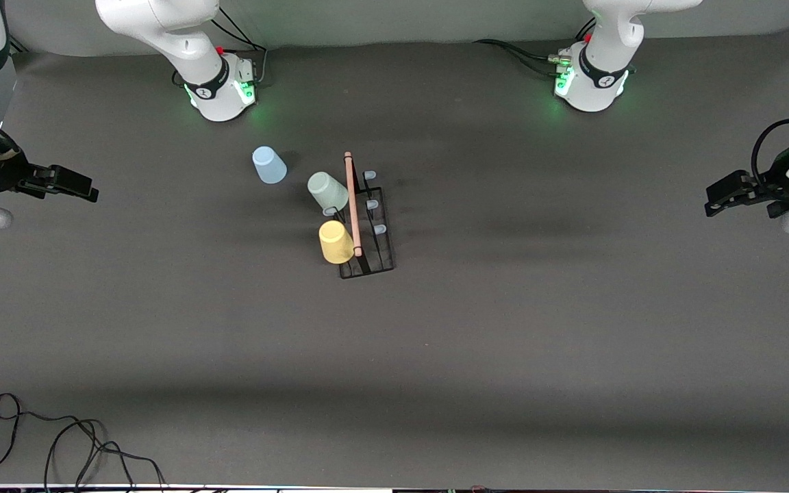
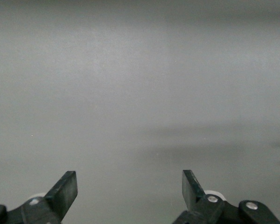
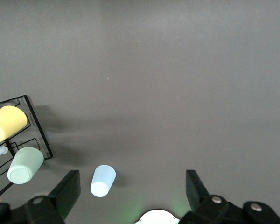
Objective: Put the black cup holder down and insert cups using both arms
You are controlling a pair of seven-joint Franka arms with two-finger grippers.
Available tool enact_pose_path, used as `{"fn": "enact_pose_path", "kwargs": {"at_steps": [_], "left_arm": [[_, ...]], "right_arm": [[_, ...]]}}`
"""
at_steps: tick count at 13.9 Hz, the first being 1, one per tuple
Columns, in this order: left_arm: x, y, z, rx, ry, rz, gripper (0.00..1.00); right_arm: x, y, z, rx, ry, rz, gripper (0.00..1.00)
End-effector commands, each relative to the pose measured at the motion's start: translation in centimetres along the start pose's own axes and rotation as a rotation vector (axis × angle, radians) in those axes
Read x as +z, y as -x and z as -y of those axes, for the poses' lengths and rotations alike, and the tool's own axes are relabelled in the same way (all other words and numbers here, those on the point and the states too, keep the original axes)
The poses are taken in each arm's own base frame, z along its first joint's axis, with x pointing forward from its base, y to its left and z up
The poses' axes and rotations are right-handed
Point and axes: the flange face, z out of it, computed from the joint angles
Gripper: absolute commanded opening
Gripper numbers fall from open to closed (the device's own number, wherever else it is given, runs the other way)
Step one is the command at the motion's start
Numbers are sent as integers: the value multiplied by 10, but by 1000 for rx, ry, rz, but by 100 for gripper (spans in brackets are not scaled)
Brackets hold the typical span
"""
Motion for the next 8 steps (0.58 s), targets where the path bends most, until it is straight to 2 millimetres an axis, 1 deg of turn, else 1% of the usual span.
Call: {"fn": "enact_pose_path", "kwargs": {"at_steps": [1, 8], "left_arm": [[-4, 3, -6, 10, 3, 1, 100], [-4, 5, -12, 25, -2, 9, 100]], "right_arm": [[-7, 1, 1, -16, 26, -12, 100], [-5, -1, 1, -19, 26, -11, 100]]}}
